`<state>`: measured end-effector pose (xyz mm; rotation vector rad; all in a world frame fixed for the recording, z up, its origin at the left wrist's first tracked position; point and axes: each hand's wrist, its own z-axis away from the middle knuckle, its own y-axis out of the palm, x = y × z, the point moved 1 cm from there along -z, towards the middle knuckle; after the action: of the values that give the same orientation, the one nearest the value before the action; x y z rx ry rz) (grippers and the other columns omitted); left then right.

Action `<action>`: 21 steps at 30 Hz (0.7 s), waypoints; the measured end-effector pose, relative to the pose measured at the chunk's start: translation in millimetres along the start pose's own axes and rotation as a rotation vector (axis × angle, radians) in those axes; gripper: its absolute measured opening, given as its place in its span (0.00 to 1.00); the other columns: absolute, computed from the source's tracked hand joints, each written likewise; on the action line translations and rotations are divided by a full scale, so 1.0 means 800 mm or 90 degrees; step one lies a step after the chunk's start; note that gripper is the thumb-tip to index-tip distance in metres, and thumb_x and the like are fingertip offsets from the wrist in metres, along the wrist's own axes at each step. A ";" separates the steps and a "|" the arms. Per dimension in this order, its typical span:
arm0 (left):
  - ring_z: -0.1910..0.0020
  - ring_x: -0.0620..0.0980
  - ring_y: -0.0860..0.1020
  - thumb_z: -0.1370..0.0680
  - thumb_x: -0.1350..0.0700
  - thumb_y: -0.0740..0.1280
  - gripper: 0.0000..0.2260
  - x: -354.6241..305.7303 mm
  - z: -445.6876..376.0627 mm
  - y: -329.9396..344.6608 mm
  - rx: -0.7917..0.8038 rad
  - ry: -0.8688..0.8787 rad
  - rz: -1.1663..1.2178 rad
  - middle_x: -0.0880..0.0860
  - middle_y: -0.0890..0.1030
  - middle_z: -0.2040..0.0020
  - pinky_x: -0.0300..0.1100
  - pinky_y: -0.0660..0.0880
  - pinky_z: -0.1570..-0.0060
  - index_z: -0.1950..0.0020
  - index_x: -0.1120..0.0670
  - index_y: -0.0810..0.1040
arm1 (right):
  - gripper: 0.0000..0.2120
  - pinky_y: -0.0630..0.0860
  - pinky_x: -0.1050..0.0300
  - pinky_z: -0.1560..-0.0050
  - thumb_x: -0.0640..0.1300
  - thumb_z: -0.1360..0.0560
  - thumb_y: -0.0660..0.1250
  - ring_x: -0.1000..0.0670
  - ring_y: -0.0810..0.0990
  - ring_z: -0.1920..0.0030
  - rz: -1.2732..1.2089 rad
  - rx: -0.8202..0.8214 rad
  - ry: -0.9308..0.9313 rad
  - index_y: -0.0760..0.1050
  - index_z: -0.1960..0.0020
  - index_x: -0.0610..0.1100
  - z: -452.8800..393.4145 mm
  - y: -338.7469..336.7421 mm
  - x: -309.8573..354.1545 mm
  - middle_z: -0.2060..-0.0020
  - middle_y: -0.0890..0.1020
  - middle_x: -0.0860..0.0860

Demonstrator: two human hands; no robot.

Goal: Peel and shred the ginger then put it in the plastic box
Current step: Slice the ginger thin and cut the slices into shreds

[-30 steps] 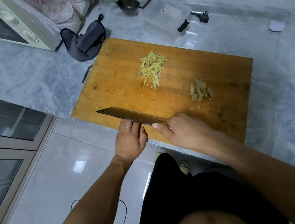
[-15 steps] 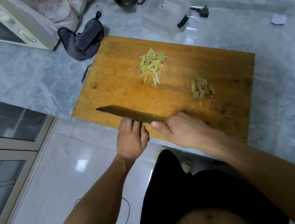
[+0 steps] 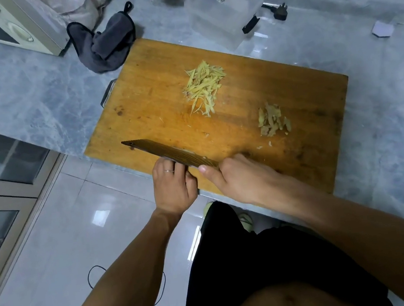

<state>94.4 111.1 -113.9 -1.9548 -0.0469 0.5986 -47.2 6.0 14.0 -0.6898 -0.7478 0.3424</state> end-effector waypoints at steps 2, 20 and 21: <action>0.48 0.63 0.71 0.26 0.57 0.57 0.14 -0.002 0.000 0.001 0.005 -0.017 0.009 0.63 0.76 0.47 0.53 0.68 0.47 0.44 0.59 0.73 | 0.29 0.72 0.52 0.59 0.64 0.18 0.47 0.39 0.78 0.56 -0.001 0.003 -0.001 0.69 0.64 0.45 -0.002 0.002 0.000 0.63 0.74 0.46; 0.49 0.64 0.72 0.25 0.58 0.57 0.15 -0.002 0.001 -0.002 0.036 -0.029 0.005 0.65 0.76 0.47 0.54 0.69 0.46 0.47 0.64 0.78 | 0.29 0.67 0.54 0.63 0.63 0.17 0.47 0.41 0.74 0.64 0.018 -0.012 -0.036 0.64 0.69 0.47 0.002 -0.003 -0.002 0.68 0.73 0.46; 0.49 0.63 0.71 0.25 0.58 0.57 0.14 -0.002 0.001 -0.001 0.032 -0.030 0.005 0.64 0.76 0.47 0.54 0.69 0.46 0.47 0.64 0.77 | 0.29 0.67 0.54 0.63 0.63 0.17 0.47 0.41 0.74 0.64 0.016 -0.013 -0.029 0.66 0.68 0.46 0.001 -0.002 -0.001 0.67 0.73 0.46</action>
<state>93.1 112.0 -112.7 -1.8933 -0.0535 0.6456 -48.2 4.7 14.7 -0.7122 -0.7877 0.3749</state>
